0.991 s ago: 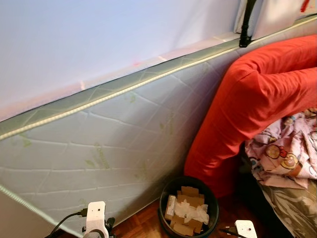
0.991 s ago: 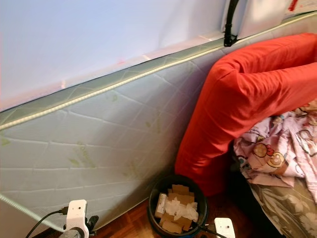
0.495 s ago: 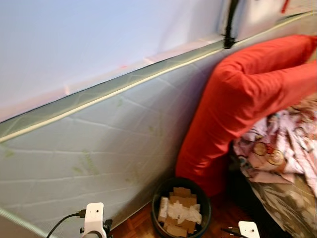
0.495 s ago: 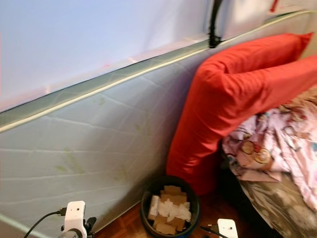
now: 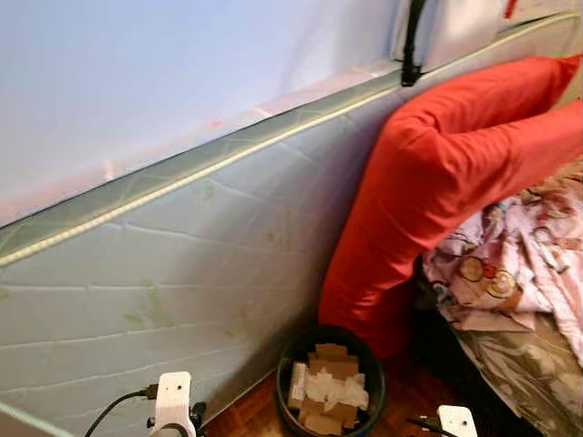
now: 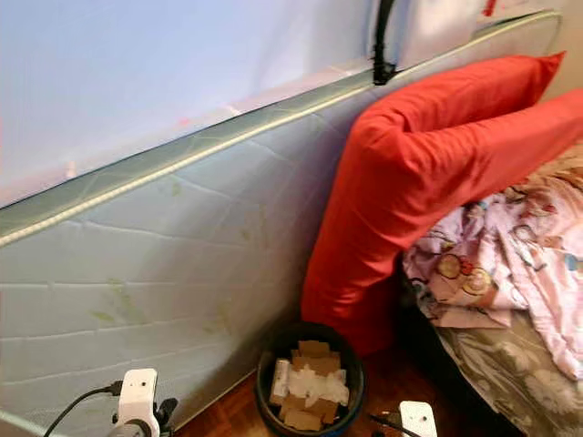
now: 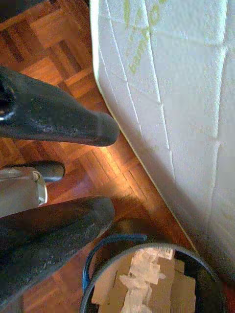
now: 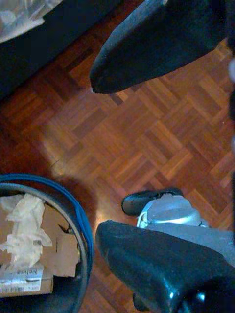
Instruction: Clean up the room
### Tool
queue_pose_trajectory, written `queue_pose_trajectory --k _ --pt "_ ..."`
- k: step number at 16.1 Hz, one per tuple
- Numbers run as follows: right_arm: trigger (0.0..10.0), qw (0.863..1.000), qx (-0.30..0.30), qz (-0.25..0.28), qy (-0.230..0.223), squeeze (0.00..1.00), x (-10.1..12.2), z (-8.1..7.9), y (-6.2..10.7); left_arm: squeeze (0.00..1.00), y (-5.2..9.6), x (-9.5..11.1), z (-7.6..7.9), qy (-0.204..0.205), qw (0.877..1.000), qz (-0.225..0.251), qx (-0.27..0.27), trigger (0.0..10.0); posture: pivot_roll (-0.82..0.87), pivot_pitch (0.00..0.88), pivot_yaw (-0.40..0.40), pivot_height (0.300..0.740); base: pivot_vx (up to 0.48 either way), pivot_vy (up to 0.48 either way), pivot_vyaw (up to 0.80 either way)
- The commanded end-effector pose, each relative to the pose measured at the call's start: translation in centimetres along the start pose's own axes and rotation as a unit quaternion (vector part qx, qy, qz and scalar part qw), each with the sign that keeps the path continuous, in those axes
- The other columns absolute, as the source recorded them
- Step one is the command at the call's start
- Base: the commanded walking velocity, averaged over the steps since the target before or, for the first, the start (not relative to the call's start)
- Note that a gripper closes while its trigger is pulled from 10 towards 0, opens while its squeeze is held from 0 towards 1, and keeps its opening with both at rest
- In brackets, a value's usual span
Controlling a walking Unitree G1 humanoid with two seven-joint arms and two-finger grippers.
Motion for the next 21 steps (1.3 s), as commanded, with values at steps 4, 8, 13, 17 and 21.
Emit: queue_pose_trajectory --k 4,8,13,17,21 --pt "10.0 1.000 -0.004 -0.002 -0.005 0.00 -0.09 0.24 0.03 0.00 0.23 -1.10 0.01 0.003 1.000 -0.017 0.001 10.0 0.00 0.000 0.023 0.740 0.000 0.000 -0.70" --pt "10.0 1.000 -0.002 -0.002 -0.002 0.00 -0.08 0.22 0.03 0.00 0.29 -1.29 -0.05 -0.006 1.000 -0.018 0.002 10.0 0.00 0.000 0.019 0.740 0.000 -0.084 -0.69" --pt "10.0 1.000 -0.002 -0.003 0.000 0.00 -0.12 0.22 0.04 0.00 0.38 -1.60 -0.17 0.005 1.000 -0.022 0.004 10.0 0.00 0.001 0.018 0.740 0.000 -0.192 -0.70" --pt "10.0 1.000 -0.001 -0.003 0.002 0.00 -0.13 0.22 0.04 0.00 0.42 -1.66 -0.22 0.009 1.000 -0.021 0.004 10.0 0.00 0.003 0.015 0.740 0.000 0.000 -0.69" --pt "10.0 1.000 0.002 0.001 0.001 0.00 0.01 0.18 0.04 0.00 0.45 -1.86 -0.20 0.012 1.000 -0.025 0.005 10.0 0.00 0.004 0.013 0.740 0.000 0.000 -0.17"
Point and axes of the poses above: a point about 5 cm out from each wrist's last joint towards the gripper, its own y axis pointing back from the gripper into the wrist, its own x axis along the axis of the wrist's last joint, z = x × y, the point moved 5 cm from there along -y, pointing out of the wrist towards the gripper, and after that the axes turned 2 degrees about -y, right-handed, at the moved point
